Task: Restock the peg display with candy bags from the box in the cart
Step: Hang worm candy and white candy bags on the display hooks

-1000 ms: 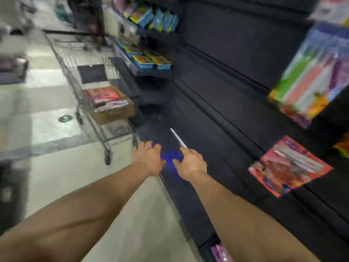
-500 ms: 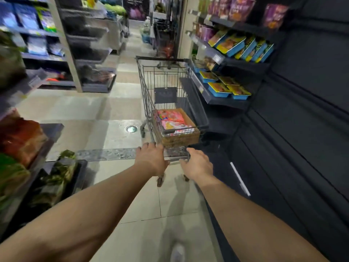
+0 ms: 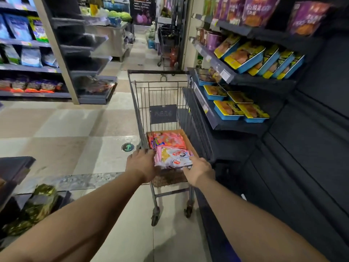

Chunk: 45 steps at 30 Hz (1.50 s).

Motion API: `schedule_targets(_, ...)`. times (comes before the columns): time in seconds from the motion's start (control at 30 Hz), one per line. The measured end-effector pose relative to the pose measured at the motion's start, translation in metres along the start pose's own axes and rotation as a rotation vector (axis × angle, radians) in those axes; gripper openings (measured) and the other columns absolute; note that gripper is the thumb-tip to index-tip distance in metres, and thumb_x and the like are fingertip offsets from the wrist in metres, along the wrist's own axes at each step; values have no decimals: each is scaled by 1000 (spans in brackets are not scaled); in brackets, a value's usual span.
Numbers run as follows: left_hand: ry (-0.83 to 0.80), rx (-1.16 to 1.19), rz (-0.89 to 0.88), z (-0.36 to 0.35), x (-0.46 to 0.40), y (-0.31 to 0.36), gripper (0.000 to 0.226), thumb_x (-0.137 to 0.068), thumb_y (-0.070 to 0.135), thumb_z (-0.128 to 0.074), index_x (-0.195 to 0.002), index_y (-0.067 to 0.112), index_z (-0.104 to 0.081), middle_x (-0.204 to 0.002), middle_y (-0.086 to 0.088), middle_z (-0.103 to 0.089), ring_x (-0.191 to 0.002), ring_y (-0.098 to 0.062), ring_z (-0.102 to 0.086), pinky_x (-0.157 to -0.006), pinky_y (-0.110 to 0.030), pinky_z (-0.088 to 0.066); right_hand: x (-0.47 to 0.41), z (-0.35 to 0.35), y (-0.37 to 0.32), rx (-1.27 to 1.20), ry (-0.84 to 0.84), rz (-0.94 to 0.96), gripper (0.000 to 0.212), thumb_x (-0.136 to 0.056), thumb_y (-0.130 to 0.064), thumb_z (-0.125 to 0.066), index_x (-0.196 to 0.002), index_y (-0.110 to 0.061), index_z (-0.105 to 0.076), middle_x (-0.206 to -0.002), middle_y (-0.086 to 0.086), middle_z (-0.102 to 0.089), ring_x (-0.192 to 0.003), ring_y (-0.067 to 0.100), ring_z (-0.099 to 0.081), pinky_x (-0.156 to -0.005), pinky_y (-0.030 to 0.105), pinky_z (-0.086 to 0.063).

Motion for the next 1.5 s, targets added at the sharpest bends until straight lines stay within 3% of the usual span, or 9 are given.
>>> schedule_targets(0.2,-73,-27,-15,-22,-97,17,62,-88,56,-57,-142,28,-42,-144,-8,-49,-133,-32,-43,-110,-44,-37,-81,13,25,-5,-13,-49,47,-94,-43,-56,-139,-30,-48,-137,4,-52,-122,28,-52,-96,39,-47)
schedule_targets(0.5,-243,-185,-238,-79,-274,50,70,-95,49,-54,-155,24,-27,-157,-11,-34,-144,-35,-30,-118,-48,-24,-206,-1,59,-24,4,-222,45,-96,-44,-54,-136,-24,-50,-139,4,-52,-128,27,-49,-100,40,-44)
schedule_targets(0.7,-441,-266,-495,-144,-385,62,67,-95,46,-56,-153,24,-30,-160,-10,-29,-145,-34,-30,-117,-49,-26,-275,-64,74,-141,-106,-537,46,-96,-42,-55,-137,-23,-48,-139,8,-50,-127,29,-50,-100,38,-46)
schedule_targets(0.93,-617,-455,-722,-220,-438,59,72,-94,37,-60,-155,25,-24,-161,-9,-26,-147,-33,-25,-119,-48,-26,-289,-128,69,-311,-224,-761,51,-95,-36,-58,-143,-27,-43,-144,6,-52,-128,29,-52,-100,35,-46)
schedule_targets(1.13,-649,-544,-895,-277,-437,71,100,-86,0,-59,-159,25,4,-167,-12,1,-153,-37,-8,-123,-53,-17,-295,-154,83,-392,-160,-849,48,-95,-37,-59,-141,-30,-47,-143,0,-52,-129,19,-50,-103,35,-46)
schedule_targets(1.23,-670,-555,-927,-300,-438,74,101,-88,-4,-54,-159,24,12,-167,-14,10,-154,-37,-1,-124,-52,-11,-296,-170,88,-453,-144,-882,45,-96,-36,-57,-140,-29,-49,-141,-1,-54,-128,18,-51,-103,32,-46)
schedule_targets(1.3,-690,-559,-940,-315,-441,75,100,-88,1,-55,-158,24,13,-167,-14,8,-154,-37,-4,-124,-51,-15,-296,-180,92,-497,-128,-914,44,-96,-34,-57,-139,-29,-50,-140,-1,-55,-127,18,-52,-102,31,-46)
schedule_targets(1.37,-684,-570,-970,-327,-443,79,101,-86,4,-61,-159,20,7,-166,-17,-2,-151,-39,-16,-120,-48,-28,-297,-189,95,-519,-119,-934,43,-95,-33,-56,-138,-30,-51,-138,0,-56,-124,19,-54,-100,30,-47)
schedule_targets(1.5,-678,-497,-1013,-324,-446,92,72,-91,17,-61,-153,17,-24,-150,-15,-39,-127,-32,-49,-97,-41,-52,-298,-208,96,-632,-136,-1012,51,-94,-35,-59,-143,-27,-46,-140,3,-56,-124,21,-55,-93,25,-44)
Point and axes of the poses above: each hand's wrist, its own x-axis away from the middle knuckle, its own z-axis out of the back of the hand, y = z × x, the point moved 9 cm from there along -x, towards the middle knuckle
